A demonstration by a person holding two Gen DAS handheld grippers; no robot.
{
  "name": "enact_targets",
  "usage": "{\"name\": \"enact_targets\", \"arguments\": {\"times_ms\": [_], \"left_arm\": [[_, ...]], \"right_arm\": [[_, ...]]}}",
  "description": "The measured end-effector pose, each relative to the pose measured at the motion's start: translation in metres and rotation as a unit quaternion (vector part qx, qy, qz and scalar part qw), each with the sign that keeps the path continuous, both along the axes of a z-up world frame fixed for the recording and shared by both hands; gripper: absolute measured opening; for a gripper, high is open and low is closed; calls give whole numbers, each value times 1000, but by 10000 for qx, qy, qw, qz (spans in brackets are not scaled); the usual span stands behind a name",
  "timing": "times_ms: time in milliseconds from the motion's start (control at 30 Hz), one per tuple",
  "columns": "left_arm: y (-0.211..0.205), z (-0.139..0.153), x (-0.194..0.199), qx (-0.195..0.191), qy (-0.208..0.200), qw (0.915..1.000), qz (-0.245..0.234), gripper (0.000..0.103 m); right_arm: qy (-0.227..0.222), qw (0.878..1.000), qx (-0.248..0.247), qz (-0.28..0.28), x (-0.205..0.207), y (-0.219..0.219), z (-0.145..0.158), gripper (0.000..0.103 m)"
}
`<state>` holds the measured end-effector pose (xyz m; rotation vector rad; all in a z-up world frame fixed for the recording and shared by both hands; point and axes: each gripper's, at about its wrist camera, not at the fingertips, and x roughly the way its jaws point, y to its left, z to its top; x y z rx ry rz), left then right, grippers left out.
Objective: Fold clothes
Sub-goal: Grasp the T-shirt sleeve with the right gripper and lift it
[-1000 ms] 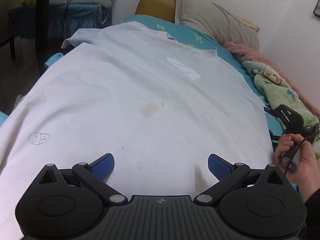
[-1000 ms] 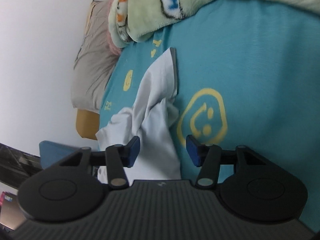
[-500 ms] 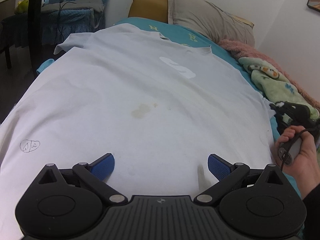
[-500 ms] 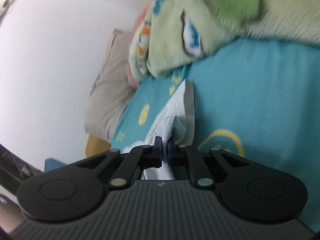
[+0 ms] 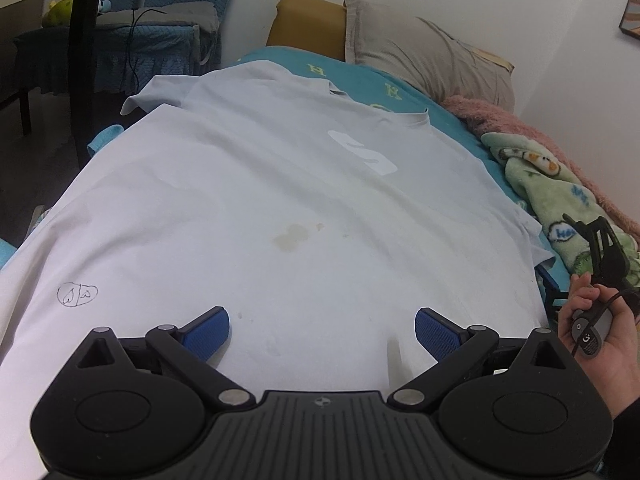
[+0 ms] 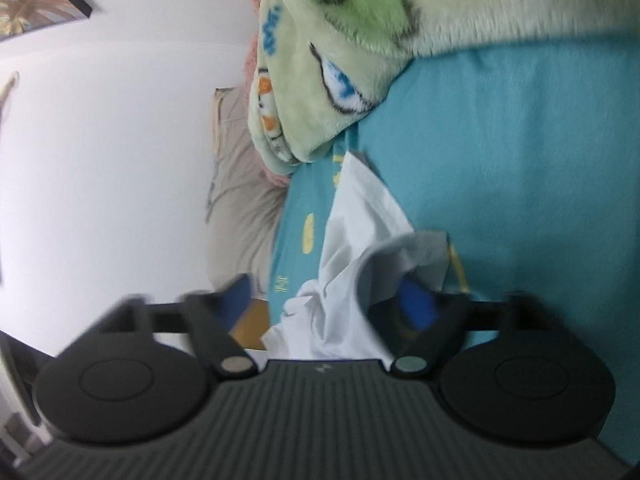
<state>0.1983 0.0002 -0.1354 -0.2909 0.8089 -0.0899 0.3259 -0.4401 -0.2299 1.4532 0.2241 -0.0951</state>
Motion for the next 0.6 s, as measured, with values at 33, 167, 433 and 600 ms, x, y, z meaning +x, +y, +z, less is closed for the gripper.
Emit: {"name": "enact_targets", "arguments": {"times_ms": [33, 167, 433, 600], "left_arm": [[0, -1, 1, 10, 6, 10000, 11, 101], [1, -5, 6, -47, 73, 9999, 59, 101], [-2, -2, 7, -427, -40, 9989, -165, 101], [-3, -3, 7, -372, -62, 9990, -231, 101]], "right_arm": [[90, 9999, -78, 52, 4, 2, 0, 85], [284, 9987, -269, 335, 27, 8, 0, 84], [79, 9998, 128, 124, 76, 10, -10, 84], [259, 9996, -87, -102, 97, 5, -6, 72]]}}
